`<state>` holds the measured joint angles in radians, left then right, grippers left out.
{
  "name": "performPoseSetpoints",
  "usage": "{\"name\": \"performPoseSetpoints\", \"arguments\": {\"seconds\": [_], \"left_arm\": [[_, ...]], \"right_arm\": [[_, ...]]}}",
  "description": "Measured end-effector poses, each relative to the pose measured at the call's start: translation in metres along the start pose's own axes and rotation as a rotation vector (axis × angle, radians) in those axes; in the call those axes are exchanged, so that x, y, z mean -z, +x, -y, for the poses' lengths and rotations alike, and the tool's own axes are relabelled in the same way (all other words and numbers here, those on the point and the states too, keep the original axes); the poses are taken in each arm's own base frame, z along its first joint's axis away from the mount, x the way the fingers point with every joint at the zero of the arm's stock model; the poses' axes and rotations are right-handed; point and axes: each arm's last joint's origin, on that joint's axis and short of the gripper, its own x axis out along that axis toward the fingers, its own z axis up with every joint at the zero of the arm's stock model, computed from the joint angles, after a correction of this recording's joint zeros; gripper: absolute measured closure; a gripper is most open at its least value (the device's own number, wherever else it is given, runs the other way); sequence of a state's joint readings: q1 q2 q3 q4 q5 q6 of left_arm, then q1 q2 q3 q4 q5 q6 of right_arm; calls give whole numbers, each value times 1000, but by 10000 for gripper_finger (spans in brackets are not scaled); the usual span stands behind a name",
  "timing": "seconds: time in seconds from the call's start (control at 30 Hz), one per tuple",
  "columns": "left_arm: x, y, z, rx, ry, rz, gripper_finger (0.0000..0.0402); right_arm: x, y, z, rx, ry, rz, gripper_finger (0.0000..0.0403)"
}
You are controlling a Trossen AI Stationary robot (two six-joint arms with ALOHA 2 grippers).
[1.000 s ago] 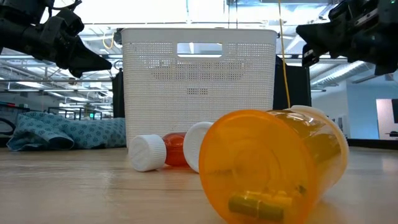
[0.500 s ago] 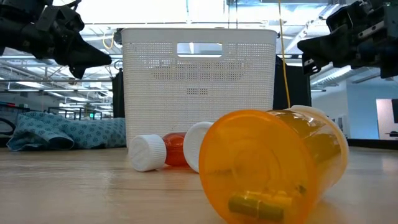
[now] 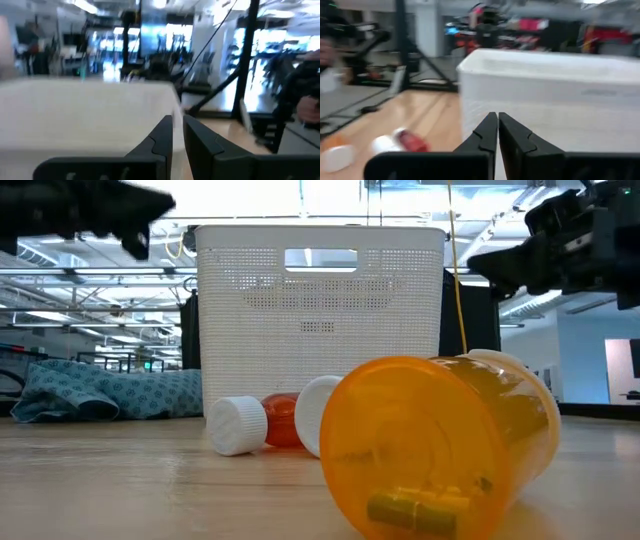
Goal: Pick & place medical supplies in basket/bin
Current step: Put the red pill bottle into the white container
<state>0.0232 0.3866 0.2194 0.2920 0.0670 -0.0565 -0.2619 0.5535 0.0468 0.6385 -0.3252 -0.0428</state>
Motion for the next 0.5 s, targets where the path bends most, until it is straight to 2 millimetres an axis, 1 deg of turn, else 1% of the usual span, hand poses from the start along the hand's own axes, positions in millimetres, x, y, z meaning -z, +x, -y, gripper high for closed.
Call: {"name": "performPoseSetpoints", "arguments": {"seconds": [0.07, 0.13, 0.2, 0.3, 0.43, 0.5], "left_arm": [[-10, 2, 3, -16, 3, 2, 354], [-13, 6, 6, -53, 1, -55, 354], [-18, 15, 11, -79, -3, -103, 354], [-30, 33, 23, -72, 27, -150, 355], [-44, 63, 47, -45, 65, -259, 355], [-49, 78, 59, -43, 93, -324, 355]], "right_arm": [[0, 0, 1, 40, -19, 1, 388], [1, 0, 1, 36, -43, -5, 388], [1, 0, 1, 36, -68, -5, 394], [1, 0, 1, 36, -74, -5, 401], [1, 0, 1, 33, -82, -5, 400], [1, 0, 1, 33, -95, -6, 402]]}}
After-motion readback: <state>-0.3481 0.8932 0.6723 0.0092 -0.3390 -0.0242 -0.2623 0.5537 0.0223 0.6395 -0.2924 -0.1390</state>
